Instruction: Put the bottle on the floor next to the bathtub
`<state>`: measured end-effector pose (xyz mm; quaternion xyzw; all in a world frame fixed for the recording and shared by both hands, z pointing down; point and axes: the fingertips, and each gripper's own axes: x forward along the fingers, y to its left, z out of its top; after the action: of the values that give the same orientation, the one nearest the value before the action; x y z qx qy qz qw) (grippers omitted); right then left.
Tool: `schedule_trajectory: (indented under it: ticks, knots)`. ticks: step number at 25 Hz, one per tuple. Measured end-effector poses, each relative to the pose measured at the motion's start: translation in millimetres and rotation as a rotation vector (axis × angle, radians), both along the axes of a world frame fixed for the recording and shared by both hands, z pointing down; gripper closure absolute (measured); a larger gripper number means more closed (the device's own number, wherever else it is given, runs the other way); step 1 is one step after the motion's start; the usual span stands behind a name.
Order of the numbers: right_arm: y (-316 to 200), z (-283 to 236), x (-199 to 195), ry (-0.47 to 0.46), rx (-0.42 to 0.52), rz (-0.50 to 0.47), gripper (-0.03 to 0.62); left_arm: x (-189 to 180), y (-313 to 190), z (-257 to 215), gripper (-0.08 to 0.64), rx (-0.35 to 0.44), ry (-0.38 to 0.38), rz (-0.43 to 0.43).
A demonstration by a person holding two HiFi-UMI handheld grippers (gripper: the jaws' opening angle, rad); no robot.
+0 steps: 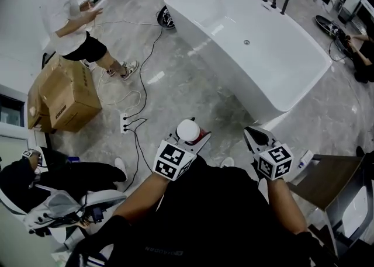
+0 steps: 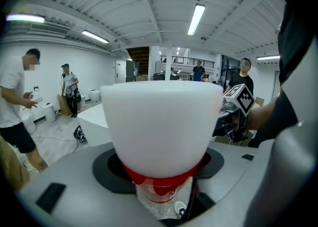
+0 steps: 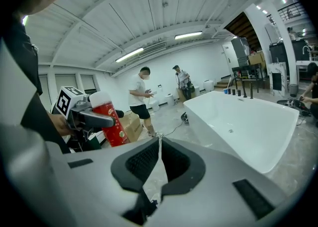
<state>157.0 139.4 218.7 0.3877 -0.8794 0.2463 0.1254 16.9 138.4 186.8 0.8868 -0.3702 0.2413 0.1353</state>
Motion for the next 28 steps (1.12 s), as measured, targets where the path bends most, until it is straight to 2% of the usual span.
schedule_trajectory:
  ticks: [5, 10, 17, 20, 24, 28]
  knots:
    - [-31, 4, -12, 0.031, -0.01, 0.022, 0.552, -16, -39, 6, 0.27, -0.013, 0.006, 0.036]
    - [-74, 10, -37, 0.061, -0.024, 0.083, 0.552, -41, -103, 19, 0.27, -0.02, 0.014, 0.097]
    - [-139, 28, -91, 0.129, -0.081, 0.15, 0.553, -90, -203, 42, 0.27, 0.012, -0.009, 0.186]
    - [-171, 41, -115, 0.173, -0.103, 0.159, 0.552, -113, -237, 55, 0.27, -0.008, -0.002, 0.199]
    - [-206, 63, -148, 0.232, -0.132, 0.125, 0.552, -138, -265, 78, 0.27, -0.028, -0.014, 0.238]
    - [-217, 87, -186, 0.259, -0.186, -0.015, 0.552, -150, -275, 113, 0.27, -0.077, -0.03, 0.231]
